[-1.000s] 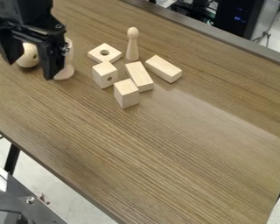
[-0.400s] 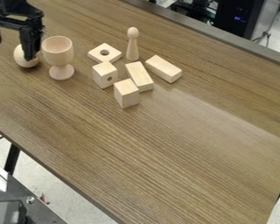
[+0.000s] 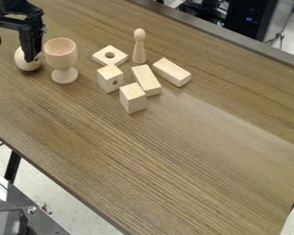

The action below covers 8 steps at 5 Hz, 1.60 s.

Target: Moves the cup to the right

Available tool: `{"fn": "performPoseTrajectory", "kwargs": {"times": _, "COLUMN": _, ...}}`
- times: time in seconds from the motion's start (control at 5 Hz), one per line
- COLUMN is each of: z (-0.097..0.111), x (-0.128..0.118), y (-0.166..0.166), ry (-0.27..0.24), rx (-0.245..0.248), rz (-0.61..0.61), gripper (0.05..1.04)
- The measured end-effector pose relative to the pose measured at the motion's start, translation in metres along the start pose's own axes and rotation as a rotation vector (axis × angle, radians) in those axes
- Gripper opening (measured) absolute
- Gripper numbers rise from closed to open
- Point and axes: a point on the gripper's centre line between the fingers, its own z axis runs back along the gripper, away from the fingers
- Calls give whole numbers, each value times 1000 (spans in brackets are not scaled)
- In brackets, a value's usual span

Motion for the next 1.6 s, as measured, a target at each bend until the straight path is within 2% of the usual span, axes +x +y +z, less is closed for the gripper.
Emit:
{"fn": "performPoseTrajectory", "kwargs": {"times": 0.6, "z": 1, "x": 10, "y": -20, "ry": -26, "rx": 10, "rz": -41, "gripper": 999}}
{"fn": "performPoseTrajectory", "kwargs": {"times": 0.8, "z": -2, "x": 12, "y": -26, "ry": -20, "rx": 16, "rz": -55, "gripper": 999}}
{"fn": "performPoseTrajectory", "kwargs": {"times": 1.0, "z": -7, "x": 27, "y": -33, "ry": -11, "rx": 11, "rz": -52, "gripper": 999}}
{"fn": "performPoseTrajectory", "kwargs": {"times": 1.2, "z": -10, "x": 34, "y": -30, "ry": -3, "rx": 31, "rz": -48, "gripper": 999}}
{"fn": "performPoseTrajectory", "kwargs": {"times": 1.6, "z": -21, "x": 48, "y": -32, "ry": 17, "rx": 29, "rz": -42, "gripper": 999}}
